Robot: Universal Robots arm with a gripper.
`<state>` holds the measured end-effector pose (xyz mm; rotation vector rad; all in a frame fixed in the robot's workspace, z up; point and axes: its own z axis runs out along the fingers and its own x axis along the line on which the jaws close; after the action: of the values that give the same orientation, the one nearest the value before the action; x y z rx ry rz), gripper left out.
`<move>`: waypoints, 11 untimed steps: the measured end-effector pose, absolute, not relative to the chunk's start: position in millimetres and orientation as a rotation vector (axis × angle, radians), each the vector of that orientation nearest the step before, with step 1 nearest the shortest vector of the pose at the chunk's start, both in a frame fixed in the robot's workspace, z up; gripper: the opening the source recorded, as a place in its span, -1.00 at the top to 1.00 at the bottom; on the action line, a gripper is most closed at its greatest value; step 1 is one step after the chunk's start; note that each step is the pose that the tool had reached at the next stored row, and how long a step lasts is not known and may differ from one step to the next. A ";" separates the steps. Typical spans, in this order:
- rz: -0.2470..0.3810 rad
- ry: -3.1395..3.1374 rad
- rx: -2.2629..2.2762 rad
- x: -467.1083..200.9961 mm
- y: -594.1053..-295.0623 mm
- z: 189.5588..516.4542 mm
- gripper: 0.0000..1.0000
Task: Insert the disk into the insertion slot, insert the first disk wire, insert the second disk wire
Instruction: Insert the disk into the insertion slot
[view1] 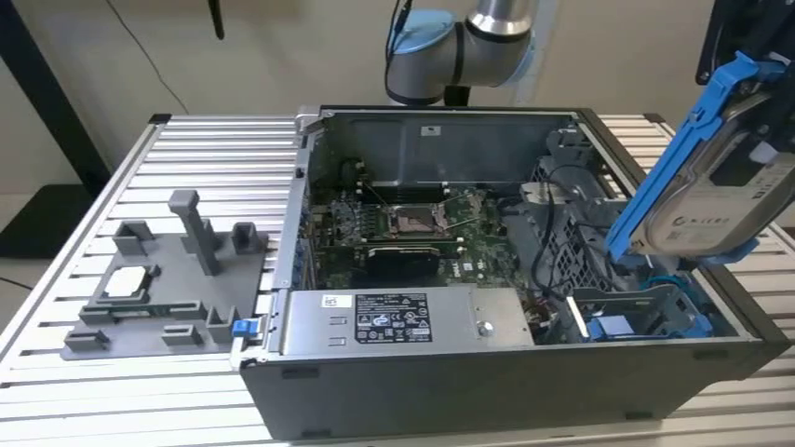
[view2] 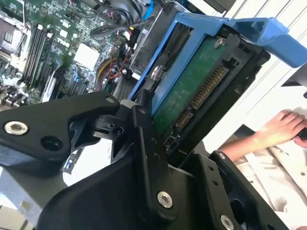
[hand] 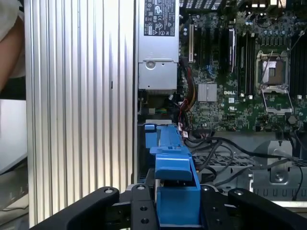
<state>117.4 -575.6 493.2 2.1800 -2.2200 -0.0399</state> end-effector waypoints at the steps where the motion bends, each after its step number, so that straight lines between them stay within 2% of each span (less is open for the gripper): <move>1: -0.040 -2.220 2.180 117.3 -575.6 494.2 1.00; 11: -0.045 -2.222 2.182 117.5 -586.3 482.3 1.00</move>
<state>117.5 -586.3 482.3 2.1825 -2.2223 -0.0455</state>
